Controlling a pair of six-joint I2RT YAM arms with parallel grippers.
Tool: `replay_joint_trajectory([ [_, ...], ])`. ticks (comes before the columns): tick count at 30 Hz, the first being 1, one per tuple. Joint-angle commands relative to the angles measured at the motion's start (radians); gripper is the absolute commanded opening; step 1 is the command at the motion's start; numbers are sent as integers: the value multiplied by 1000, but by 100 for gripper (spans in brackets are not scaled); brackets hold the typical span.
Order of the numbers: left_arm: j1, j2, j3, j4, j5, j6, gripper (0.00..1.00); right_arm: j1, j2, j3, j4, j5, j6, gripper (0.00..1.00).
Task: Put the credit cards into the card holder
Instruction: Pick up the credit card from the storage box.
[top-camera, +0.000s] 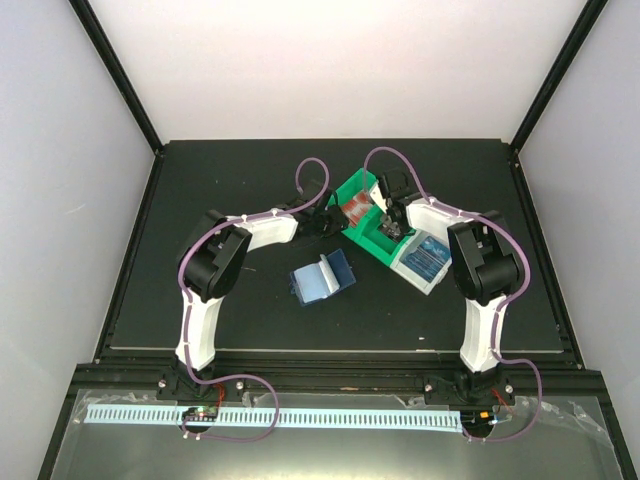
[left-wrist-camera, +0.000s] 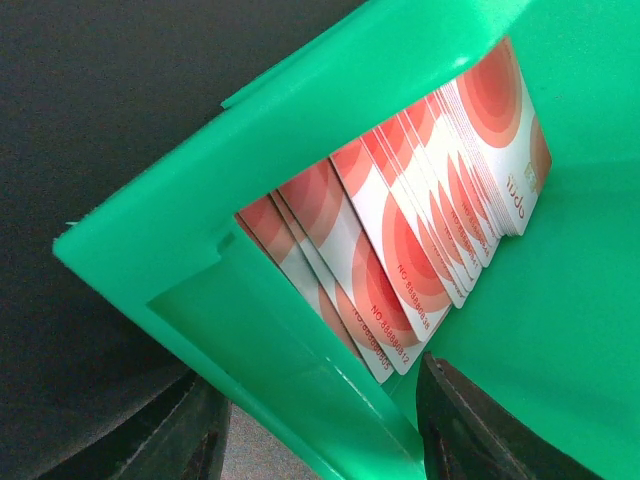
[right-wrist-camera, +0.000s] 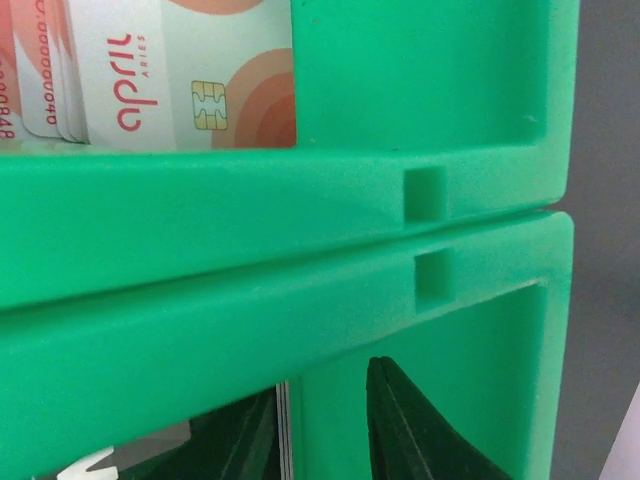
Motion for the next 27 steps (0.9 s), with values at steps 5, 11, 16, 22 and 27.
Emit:
replay_joint_trajectory([
  [5, 1, 8, -29, -120, 5, 61, 51, -22, 69, 39, 0, 60, 7, 31],
  [11, 1, 6, -28, -107, 33, 74, 51, -22, 37, 36, 22, 36, 42, 17],
  [16, 1, -19, -24, -85, 61, 99, 53, -23, -78, 54, 13, -39, 110, 9],
  [22, 2, -76, -18, -44, 128, 136, 61, -35, -225, 83, -60, -185, 260, 8],
  [27, 3, -149, -29, -35, 166, 156, 66, -52, -353, 56, -112, -331, 447, 4],
])
